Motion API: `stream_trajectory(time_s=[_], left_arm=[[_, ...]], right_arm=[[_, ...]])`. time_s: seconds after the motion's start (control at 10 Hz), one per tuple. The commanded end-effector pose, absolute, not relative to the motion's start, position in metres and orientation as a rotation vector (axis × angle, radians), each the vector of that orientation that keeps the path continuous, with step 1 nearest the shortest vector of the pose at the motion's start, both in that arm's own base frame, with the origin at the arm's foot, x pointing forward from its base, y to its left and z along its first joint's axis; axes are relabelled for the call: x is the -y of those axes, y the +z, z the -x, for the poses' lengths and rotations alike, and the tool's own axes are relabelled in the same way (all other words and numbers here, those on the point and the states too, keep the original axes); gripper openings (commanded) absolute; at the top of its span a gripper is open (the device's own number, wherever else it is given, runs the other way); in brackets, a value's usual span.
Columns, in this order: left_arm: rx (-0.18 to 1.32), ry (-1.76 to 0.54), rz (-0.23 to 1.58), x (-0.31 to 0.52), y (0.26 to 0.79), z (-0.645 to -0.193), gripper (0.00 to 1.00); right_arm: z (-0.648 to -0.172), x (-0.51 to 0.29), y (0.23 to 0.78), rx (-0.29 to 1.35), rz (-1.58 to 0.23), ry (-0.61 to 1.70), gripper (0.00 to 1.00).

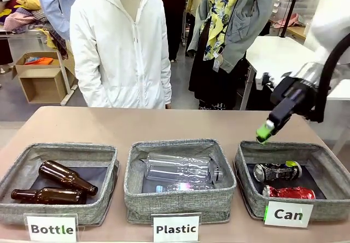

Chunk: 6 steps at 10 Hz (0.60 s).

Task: Sort the can waste into the basket.
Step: Pick up the can waste from the table and place it in the right Fabric basket.

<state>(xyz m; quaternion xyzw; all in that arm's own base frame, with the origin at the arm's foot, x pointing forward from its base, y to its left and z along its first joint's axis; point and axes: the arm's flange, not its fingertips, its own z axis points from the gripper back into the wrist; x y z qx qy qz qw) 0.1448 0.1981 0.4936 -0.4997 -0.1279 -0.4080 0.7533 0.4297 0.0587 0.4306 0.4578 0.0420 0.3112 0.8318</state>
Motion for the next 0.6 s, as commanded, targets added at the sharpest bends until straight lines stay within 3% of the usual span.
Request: stream_trajectory(time_s=[0.0,0.3,0.4,0.5], left_arm=[[0.294,-0.880,1.109,-0.199,0.498,-0.142,1.00],[0.294,-0.880,1.109,-0.199,0.498,-0.142,1.00],[0.294,-0.880,1.109,-0.199,0.498,-0.142,1.00],[0.294,-0.880,1.109,-0.199,0.498,-0.142,1.00]], right_arm=[[-0.420,-0.034,0.413,0.584,-1.648,-0.196,1.00],[-0.400,0.004,0.378,0.668,-1.721,-0.311,1.00],[-0.405,0.004,0.372,0.698,-1.598,-0.455,1.00],[-0.408,0.009,0.382,0.124,-1.410,0.146,1.00]])
